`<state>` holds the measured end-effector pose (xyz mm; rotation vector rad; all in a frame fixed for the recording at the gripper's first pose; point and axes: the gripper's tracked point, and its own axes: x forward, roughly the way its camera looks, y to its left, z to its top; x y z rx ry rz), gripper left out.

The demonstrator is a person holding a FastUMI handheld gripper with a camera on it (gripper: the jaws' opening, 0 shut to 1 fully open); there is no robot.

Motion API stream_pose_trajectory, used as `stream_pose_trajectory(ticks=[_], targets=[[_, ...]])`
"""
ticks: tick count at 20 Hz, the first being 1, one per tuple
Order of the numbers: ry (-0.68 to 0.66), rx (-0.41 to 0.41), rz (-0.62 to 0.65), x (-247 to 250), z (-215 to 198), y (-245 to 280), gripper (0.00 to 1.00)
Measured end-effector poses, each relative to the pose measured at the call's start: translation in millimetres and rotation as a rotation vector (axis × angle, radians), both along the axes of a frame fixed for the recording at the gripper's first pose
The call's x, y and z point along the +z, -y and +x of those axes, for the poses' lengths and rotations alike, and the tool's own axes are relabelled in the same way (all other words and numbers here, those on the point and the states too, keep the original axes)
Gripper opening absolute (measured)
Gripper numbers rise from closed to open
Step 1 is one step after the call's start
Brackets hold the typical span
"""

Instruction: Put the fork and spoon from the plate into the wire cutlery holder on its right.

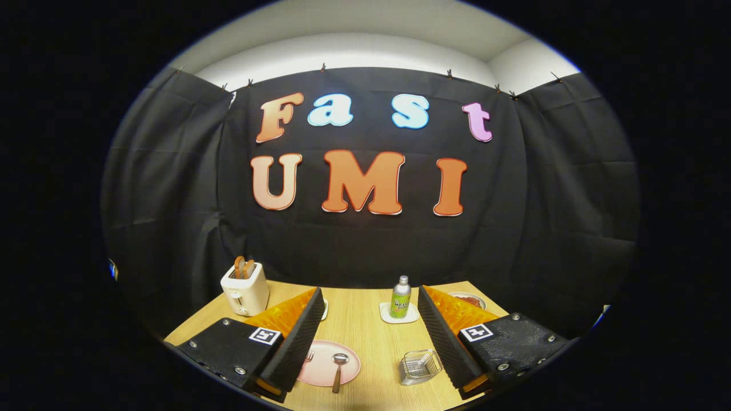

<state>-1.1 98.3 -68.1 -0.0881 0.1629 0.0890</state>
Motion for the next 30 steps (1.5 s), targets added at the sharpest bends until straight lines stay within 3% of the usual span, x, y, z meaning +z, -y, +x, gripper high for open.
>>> stream_pose_trajectory(ticks=[9,22,30], targets=[[-0.203,0.075,-0.044,-112.4,14.8,-47.4,0.99],[-0.484,0.087,-0.122,-262.3,26.6,-64.0,0.96],[-0.587,0.08,-0.171,-311.6,28.7,-66.5,0.65]])
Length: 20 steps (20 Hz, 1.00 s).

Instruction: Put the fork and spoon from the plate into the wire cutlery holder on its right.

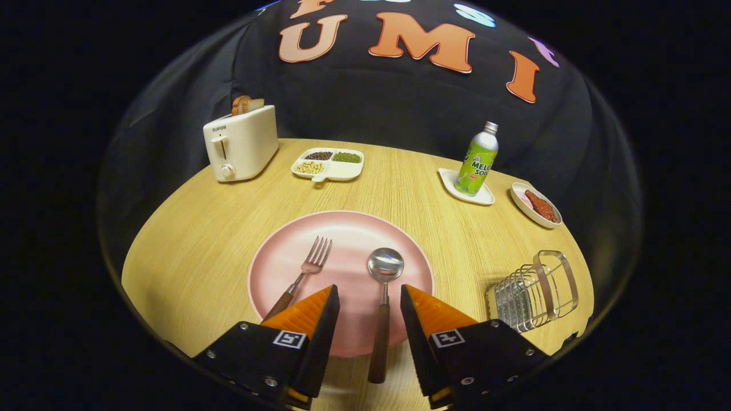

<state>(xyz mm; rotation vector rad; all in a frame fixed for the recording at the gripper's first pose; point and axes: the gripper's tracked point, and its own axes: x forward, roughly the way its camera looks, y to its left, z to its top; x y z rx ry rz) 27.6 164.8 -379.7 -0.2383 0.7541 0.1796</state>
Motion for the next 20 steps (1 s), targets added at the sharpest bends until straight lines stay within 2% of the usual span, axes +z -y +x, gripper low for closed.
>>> stream_pose_trajectory(ticks=[1,4,8,13,15,20], targets=[[-0.008,-0.005,-0.006,-4.2,0.1,1.9,0.58],[-0.024,-0.023,-0.031,-12.3,2.1,7.1,0.46],[-0.052,-0.036,-0.057,-22.3,0.6,11.6,0.36],[-0.083,-0.098,-0.04,-24.4,1.6,18.9,0.07],[-0.097,-0.102,-0.021,-20.2,0.6,16.7,0.04],[-0.094,-0.08,0.011,6.7,-0.1,19.2,0.04]])
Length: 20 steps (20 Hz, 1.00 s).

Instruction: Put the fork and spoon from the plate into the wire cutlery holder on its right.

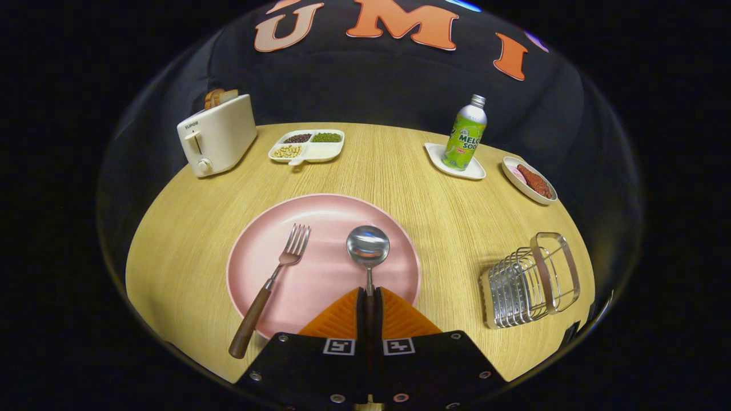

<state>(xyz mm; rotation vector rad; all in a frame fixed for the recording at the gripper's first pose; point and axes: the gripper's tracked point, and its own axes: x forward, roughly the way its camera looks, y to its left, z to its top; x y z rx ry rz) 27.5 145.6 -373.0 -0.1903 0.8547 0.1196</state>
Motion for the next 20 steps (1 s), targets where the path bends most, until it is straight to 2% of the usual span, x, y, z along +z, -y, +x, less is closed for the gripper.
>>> stream_pose_trajectory(ticks=[8,13,20], targets=[[0.01,0.021,0.047,64.3,-0.9,16.7,0.04],[0.033,0.032,0.0,104.2,3.0,50.8,0.04],[-0.004,-0.009,-0.087,132.3,-5.7,115.2,0.04]])
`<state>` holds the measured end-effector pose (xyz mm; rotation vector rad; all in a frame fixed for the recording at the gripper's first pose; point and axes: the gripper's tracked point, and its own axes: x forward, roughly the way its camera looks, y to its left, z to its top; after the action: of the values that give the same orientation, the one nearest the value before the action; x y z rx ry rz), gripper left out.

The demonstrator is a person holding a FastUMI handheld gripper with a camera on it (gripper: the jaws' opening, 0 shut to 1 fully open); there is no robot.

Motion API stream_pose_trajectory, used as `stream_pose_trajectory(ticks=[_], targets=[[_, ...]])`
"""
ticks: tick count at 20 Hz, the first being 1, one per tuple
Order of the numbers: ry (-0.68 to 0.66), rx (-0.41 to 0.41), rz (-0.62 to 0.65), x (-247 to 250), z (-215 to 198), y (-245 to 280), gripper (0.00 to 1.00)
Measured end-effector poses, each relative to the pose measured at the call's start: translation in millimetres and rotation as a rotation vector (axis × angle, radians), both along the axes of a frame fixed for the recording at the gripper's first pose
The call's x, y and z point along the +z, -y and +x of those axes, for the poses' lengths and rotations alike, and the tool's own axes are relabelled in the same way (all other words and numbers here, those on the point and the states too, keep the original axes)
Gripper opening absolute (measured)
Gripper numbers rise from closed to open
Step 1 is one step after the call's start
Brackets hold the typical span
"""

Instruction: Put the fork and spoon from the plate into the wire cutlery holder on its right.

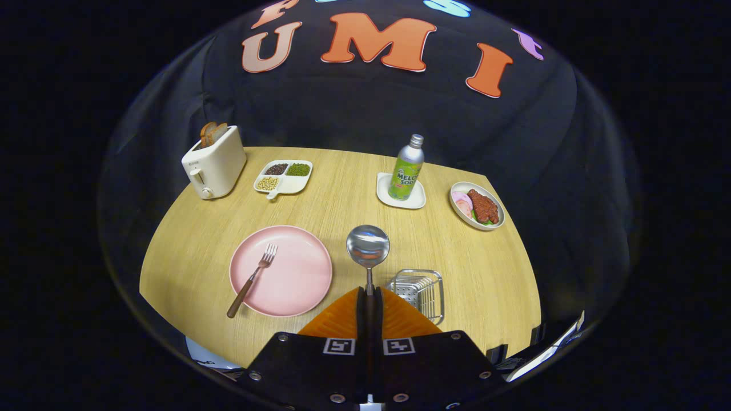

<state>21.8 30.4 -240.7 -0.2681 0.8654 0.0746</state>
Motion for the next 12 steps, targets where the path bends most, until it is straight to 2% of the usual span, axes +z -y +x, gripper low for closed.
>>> stream_pose_trajectory(ticks=[5,12], targets=[[-0.081,-0.001,-0.052,-0.7,-7.9,34.8,0.04],[-0.282,0.039,-0.066,-25.6,-20.1,52.0,0.03]])
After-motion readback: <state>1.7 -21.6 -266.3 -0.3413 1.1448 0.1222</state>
